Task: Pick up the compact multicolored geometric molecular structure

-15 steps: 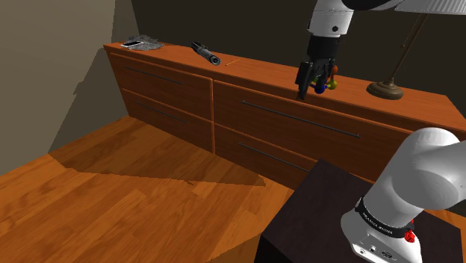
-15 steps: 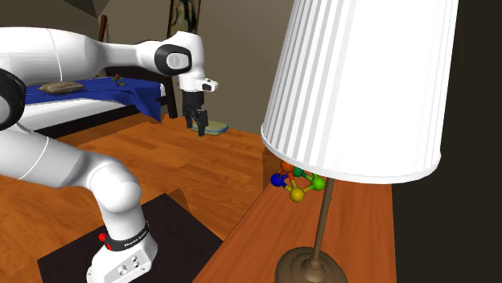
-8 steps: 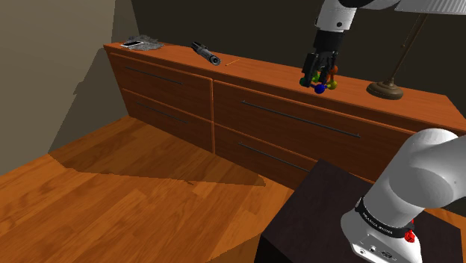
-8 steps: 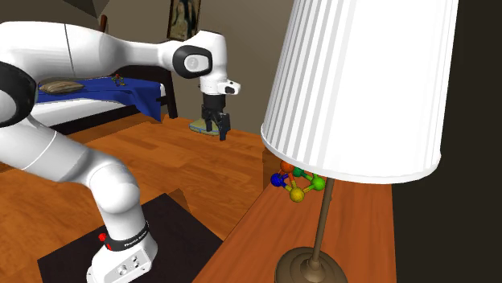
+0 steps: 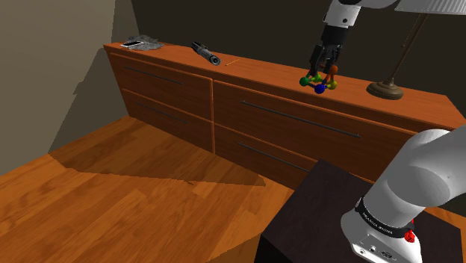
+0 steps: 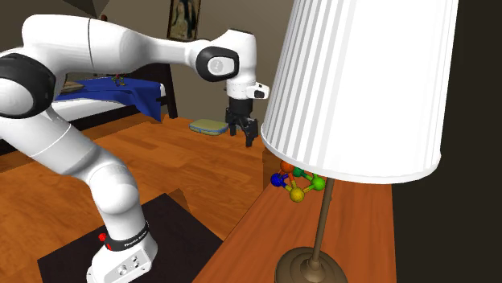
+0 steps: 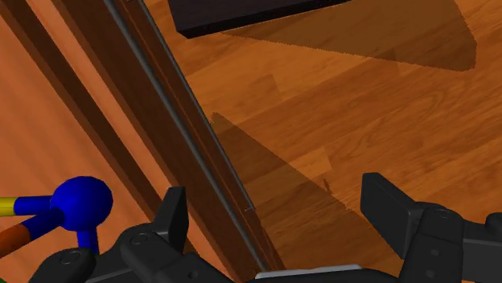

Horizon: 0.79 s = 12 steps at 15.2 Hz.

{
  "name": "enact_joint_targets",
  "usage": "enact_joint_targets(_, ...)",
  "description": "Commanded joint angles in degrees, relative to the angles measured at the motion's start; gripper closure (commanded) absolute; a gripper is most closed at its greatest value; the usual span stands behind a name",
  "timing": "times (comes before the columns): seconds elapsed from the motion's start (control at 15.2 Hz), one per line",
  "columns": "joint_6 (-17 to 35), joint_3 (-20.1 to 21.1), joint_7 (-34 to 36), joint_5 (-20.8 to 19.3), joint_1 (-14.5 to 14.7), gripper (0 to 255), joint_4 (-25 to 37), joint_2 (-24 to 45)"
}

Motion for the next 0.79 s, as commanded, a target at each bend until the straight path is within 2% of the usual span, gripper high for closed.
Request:
enact_joint_targets(0.0,0.7,-2.3,-2.5,0.5,-0.2,0,2.8,3.1)
enact_joint_targets(0.4,1.5,-9.6,-11.0,3.9,-0.8,0,12.4,13.0)
enact_joint_targets(0.73,0.5,-15.5,-19.1,10.0,-2.2,0,22.4,23.3)
